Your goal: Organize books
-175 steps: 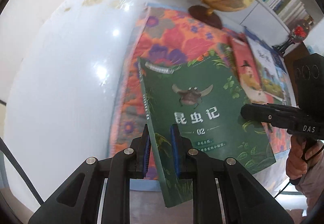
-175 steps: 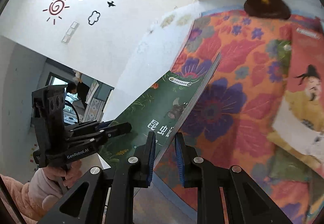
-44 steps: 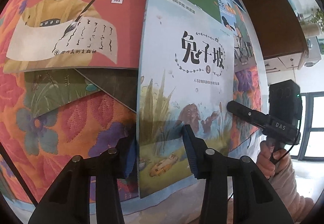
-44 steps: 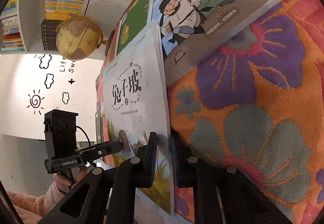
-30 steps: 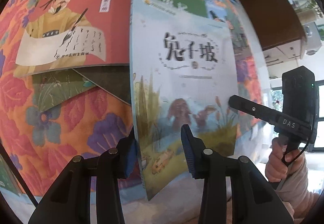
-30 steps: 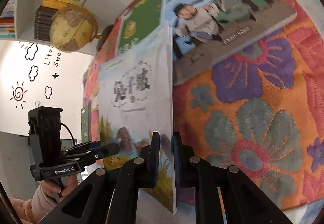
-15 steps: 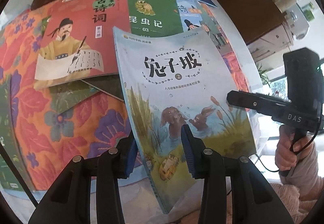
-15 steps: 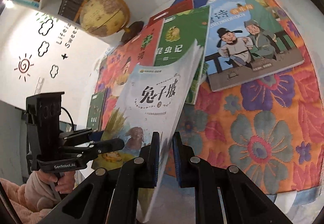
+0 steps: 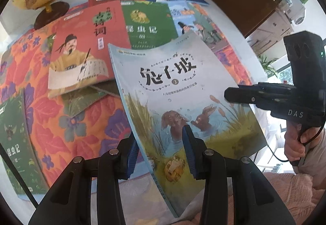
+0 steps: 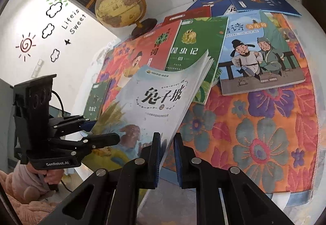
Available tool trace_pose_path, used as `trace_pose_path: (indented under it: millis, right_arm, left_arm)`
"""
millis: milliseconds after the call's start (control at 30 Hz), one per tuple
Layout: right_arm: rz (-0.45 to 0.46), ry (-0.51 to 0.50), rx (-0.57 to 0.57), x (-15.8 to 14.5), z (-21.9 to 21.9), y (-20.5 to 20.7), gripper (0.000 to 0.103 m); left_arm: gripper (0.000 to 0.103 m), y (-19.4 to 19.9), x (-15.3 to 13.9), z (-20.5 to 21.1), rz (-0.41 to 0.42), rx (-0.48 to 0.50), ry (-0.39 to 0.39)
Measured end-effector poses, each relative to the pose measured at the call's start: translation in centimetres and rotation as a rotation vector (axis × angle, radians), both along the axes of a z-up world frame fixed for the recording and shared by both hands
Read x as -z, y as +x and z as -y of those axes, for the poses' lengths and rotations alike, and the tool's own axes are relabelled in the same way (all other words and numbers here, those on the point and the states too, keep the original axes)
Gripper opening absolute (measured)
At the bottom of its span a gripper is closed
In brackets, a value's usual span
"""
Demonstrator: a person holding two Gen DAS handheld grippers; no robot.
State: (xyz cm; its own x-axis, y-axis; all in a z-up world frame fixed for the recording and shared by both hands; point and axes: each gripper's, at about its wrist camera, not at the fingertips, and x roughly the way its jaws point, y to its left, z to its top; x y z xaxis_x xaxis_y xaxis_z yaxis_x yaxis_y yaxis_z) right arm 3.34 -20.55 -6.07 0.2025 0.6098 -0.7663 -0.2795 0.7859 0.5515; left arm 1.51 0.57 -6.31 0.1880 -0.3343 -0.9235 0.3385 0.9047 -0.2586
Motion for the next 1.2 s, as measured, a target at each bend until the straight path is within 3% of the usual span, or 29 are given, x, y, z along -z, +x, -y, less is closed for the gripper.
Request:
trace_pose_path:
  millis: [100,233,400,600,867,1033,1133,1200]
  right_arm:
    - [-0.056,0.016,0.005,2.1,-0.1,0.0,0.014]
    - [-0.168,0.037,0.021,5.9,-0.2,-0.3,0.014]
    - [-0.231,0.042,0.019,8.2,-0.4,-0.2,0.015]
    - [-0.335,0.221,0.092,11.0,1.5,0.6,0.016]
    - [-0.312,0.266,0.090,11.6,1.7,1.1,0.016]
    - [-0.259,0.230,0.082,10.9,0.7,1.1,0.017]
    - [-0.136,0.100,0.025,8.1,-1.2,0.3,0.015]
    - [-0.088,0.132,-0.020,6.1,-2.0,-0.1,0.009]
  left_arm:
    - [0.036,-0.2,2.1,-0.5,-0.055,-0.019,0.055]
    - [0.036,-0.5,4.7,-1.7,-0.127,-0.055,0.038]
    - [0.036,-0.3,6.6,-2.7,-0.175,-0.099,0.037]
    - [0.036,0.1,7.3,-3.0,-0.220,-0.124,0.022]
    - [0.036,0.4,7.8,-3.4,-0.273,-0.160,0.000]
    - [0.036,0.2,7.8,-4.3,-0.275,-0.169,-0.011]
    - [0.036,-0.4,6.8,-3.9,-0.208,-0.132,0.062]
    - [0.036,-0.8,6.2,-3.6,-0.205,-0.116,0.119]
